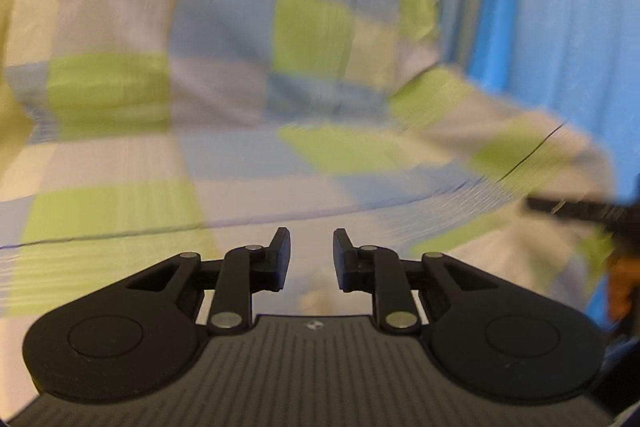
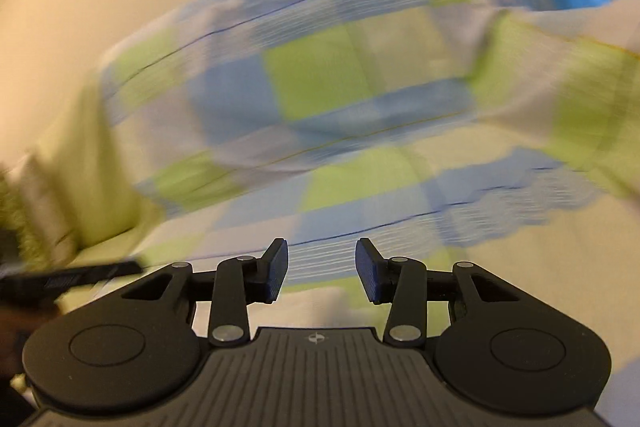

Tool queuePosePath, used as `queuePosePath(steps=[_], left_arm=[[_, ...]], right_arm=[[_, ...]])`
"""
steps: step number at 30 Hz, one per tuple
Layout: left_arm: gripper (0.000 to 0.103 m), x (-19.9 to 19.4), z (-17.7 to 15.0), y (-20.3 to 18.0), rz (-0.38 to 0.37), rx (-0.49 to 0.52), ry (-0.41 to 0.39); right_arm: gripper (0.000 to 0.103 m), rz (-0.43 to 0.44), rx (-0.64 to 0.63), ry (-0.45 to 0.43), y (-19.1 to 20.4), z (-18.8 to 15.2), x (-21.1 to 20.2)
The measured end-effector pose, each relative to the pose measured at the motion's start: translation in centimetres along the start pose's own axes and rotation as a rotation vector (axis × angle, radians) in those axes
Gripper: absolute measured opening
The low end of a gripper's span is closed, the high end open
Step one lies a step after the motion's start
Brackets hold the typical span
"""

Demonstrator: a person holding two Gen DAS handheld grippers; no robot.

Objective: Fold clothes

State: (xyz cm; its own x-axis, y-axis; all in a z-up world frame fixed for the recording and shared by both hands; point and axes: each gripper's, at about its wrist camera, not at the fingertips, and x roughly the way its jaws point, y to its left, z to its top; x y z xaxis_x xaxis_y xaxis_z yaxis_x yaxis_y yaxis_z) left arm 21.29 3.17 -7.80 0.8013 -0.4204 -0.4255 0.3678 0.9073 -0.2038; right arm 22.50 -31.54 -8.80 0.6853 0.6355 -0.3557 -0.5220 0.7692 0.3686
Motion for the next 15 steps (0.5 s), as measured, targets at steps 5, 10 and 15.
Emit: queuePosePath(steps=[5,10,15], left_arm=[[0.016,2.7,-1.2,-1.6,0.020,0.112,0.158],[0.016,2.7,-1.3,-0.6,0.151,0.134,0.178],[0.013,1.0,-0.3,-1.0,0.169,0.130,0.109]], right_arm=[[0.030,-0.065,-0.026,0.173,0.4,-0.8,3.0],[0.032,-0.234,-0.011,0.171,-1.3,-1.0,2.8],[0.031,-0.199,-0.100,0.213,0.7,-1.5,2.6]])
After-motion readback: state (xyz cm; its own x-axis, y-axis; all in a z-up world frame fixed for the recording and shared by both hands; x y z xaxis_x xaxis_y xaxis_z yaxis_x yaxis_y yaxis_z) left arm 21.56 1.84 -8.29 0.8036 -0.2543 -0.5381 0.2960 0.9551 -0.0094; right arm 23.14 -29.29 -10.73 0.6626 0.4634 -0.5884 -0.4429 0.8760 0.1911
